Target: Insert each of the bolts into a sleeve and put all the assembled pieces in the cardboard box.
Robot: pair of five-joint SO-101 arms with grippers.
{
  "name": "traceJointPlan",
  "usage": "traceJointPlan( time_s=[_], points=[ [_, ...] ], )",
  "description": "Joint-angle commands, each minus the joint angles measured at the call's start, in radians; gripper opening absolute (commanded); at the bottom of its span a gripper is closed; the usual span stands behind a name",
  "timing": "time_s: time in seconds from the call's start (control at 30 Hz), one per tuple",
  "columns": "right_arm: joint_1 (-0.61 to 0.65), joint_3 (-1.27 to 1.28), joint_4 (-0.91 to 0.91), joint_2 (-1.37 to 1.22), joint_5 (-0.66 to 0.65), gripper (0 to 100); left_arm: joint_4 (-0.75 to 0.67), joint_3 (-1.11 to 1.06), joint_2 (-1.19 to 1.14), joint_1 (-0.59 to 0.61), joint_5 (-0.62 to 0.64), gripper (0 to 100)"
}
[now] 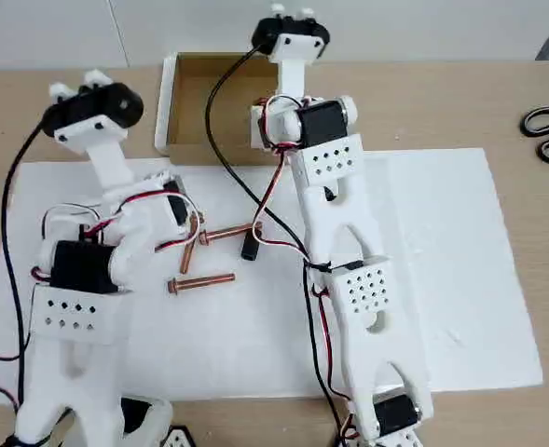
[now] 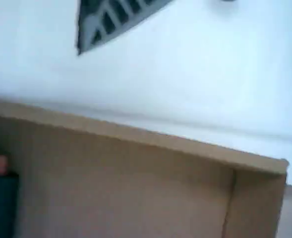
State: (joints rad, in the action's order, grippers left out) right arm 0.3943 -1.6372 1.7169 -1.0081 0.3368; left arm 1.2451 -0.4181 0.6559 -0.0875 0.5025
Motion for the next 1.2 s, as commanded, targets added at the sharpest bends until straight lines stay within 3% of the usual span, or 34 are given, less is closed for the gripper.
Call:
traceJointPlan(
  time_s=[0.0,0.17,0.3,0.47,0.77,1.17],
  points=[
    [-0.004,-0.040,0.019,0.024,0.077,16.0,-0.003,-0.033,0.072,-0.002,-0.008,1],
    [-0.030,-0.038,0.022,0.024,0.163,6.5,-0.003,-0.113,0.144,-0.002,-0.008,1],
    [-0.068,-0.002,0.024,0.018,0.193,5.8,-0.003,-0.166,0.189,-0.002,-0.012,1],
    [-0.077,0.235,0.036,0.071,0.192,5.8,-0.003,-0.205,0.229,0.005,-0.015,1],
    [0.045,0.833,0.024,0.458,0.192,6.1,-0.025,-0.223,0.227,0.005,-0.014,1],
    [0.160,1.111,0.024,0.605,0.192,6.1,-0.031,-0.223,0.232,0.006,-0.009,1]
  ],
)
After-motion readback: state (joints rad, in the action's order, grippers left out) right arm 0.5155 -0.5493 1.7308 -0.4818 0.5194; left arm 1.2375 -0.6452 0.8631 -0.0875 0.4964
